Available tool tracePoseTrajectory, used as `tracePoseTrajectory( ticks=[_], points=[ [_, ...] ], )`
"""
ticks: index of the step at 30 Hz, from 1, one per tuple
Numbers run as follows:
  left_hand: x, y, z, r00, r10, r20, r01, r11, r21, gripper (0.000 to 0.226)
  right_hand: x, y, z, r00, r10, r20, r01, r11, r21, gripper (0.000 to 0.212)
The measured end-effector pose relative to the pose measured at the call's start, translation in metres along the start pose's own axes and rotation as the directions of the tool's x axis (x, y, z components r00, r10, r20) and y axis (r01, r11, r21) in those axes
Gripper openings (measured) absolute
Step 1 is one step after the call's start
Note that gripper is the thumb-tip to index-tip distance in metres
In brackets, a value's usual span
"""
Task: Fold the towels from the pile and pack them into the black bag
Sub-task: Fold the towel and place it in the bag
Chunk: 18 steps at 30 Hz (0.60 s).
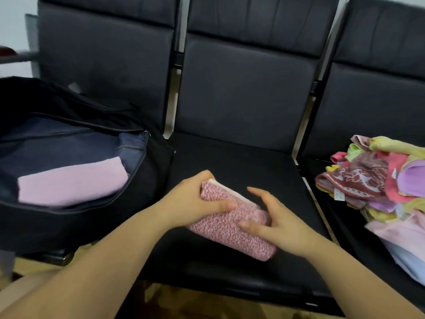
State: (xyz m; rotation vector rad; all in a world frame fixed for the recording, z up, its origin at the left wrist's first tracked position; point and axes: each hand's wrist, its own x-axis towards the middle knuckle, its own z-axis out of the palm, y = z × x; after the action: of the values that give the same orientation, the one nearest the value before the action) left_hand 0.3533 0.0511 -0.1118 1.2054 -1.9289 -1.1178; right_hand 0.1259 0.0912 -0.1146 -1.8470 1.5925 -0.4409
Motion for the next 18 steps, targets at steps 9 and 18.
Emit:
tracePoseTrajectory(
  ticks=[9,18],
  points=[
    [-0.034,0.007,-0.037,0.979,0.153,-0.135,-0.108,0.949,0.295,0.061,0.025,-0.071,0.025,0.981,-0.185,0.051,0.185,0.983,0.001,0.055],
    [-0.047,-0.026,-0.097,0.954,0.125,-0.273,-0.064,0.973,0.224,0.041,0.072,-0.100,0.042,0.956,-0.148,0.255,0.161,0.986,-0.031,0.037]
  ],
)
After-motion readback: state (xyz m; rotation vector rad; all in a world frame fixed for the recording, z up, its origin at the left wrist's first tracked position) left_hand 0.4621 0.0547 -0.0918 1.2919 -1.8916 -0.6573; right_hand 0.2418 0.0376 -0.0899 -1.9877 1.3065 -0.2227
